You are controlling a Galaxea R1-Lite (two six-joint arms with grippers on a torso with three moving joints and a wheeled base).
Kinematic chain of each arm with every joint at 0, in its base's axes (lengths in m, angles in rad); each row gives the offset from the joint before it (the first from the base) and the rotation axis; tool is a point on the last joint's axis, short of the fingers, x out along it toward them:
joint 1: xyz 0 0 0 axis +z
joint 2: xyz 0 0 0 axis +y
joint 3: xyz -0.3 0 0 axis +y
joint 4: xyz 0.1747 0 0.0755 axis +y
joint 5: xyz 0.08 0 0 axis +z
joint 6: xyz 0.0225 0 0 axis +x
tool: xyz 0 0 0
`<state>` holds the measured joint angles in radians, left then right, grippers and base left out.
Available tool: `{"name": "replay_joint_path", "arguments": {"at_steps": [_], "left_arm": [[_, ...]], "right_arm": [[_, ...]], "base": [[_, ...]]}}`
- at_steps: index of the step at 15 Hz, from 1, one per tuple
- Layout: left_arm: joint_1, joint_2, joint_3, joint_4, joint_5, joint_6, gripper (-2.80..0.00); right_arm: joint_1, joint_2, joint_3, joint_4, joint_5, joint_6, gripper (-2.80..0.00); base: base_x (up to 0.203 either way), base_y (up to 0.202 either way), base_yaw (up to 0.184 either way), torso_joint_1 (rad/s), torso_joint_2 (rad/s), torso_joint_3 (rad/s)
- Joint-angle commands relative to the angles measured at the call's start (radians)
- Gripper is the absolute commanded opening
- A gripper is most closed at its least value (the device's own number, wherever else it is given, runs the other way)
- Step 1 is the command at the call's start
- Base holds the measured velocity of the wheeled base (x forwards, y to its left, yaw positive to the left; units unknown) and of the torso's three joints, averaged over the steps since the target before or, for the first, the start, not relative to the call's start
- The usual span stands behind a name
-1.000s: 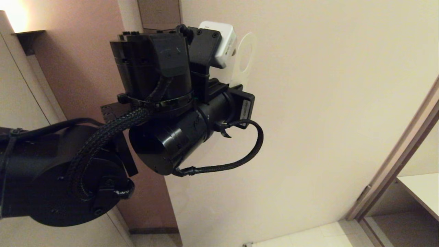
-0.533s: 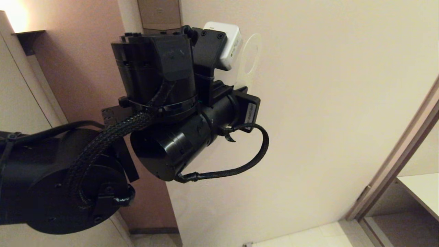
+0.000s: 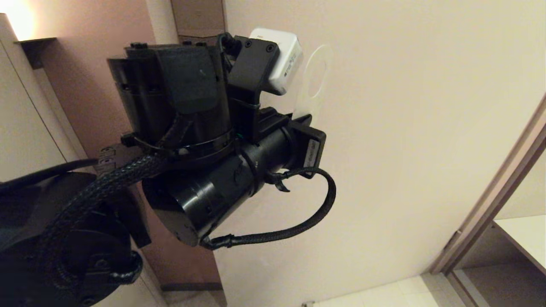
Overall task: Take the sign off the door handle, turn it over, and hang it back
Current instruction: Hand it to the other hand
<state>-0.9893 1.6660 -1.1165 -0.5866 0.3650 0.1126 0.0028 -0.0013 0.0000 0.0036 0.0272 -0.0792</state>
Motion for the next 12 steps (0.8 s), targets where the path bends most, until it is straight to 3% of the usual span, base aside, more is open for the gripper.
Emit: {"name": "replay_joint_path", "arguments": {"at_steps": [1,10,12], "left_arm": [[-0.008,-0.039,0.028,-0.004,-0.017,0.000,-2.80],[-0.007,-0.188,0.150,-0.005,-0.300,-0.012,-2.80],[0.000,-0.223,0.186,-0.007,-0.393,-0.019,-2.80]], "right_arm": [[0.000,0.001,0.000,-0.001,0.000,-0.002,-2.80],[0.000,0.001,0.000,-0.001,0.000,-0.001,-2.80],[0.000,0.001,0.000,-0.001,0.000,-0.001,-2.80]], "base": [[0.000,0.000,0.000,0.000,0.00,0.000],[0.000,0.000,0.000,0.000,0.00,0.000],[0.000,0.000,0.000,0.000,0.00,0.000]]}}
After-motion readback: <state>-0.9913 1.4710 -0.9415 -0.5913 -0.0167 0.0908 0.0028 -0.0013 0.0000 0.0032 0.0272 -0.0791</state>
